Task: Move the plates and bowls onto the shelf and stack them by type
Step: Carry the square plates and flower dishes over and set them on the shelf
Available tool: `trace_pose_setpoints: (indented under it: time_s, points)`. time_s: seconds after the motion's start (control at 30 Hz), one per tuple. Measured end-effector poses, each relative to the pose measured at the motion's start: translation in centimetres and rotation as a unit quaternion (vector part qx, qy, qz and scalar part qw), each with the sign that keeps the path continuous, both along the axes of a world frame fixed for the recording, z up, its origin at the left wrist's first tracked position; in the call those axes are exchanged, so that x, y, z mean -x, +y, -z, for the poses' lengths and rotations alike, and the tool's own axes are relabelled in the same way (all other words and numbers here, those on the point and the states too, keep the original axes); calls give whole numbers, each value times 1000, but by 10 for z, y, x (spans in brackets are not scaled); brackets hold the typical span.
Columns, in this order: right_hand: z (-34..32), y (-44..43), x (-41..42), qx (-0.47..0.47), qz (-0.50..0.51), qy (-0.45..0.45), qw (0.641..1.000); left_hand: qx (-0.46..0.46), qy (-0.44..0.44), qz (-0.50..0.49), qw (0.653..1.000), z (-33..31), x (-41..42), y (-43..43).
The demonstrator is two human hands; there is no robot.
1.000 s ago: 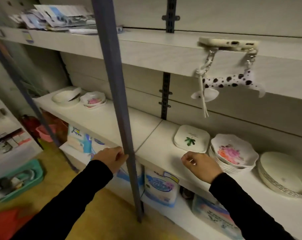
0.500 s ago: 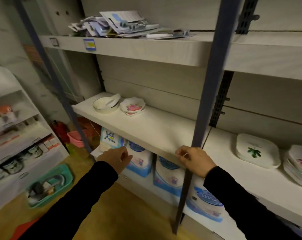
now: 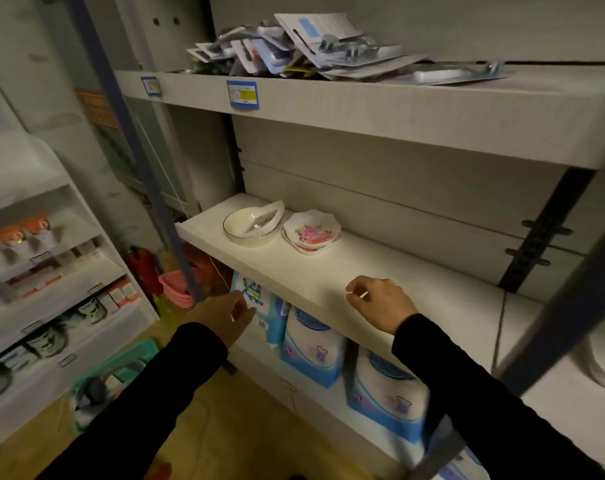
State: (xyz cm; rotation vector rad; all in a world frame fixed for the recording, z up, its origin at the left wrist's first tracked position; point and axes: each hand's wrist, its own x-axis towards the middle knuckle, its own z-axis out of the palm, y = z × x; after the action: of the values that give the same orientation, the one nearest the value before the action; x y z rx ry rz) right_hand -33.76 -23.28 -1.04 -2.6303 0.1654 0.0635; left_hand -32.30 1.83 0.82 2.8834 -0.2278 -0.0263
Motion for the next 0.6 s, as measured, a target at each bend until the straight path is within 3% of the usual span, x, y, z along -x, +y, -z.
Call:
trace_pose_setpoints:
  time_s: [0.33, 0.6]
  points:
    - [3, 9, -143, 17, 63, 21, 998, -32, -7, 44, 998, -9, -146, 16]
    - [28, 2, -199, -4, 144, 90, 985, -20, 42, 66, 997, 7, -244, 34]
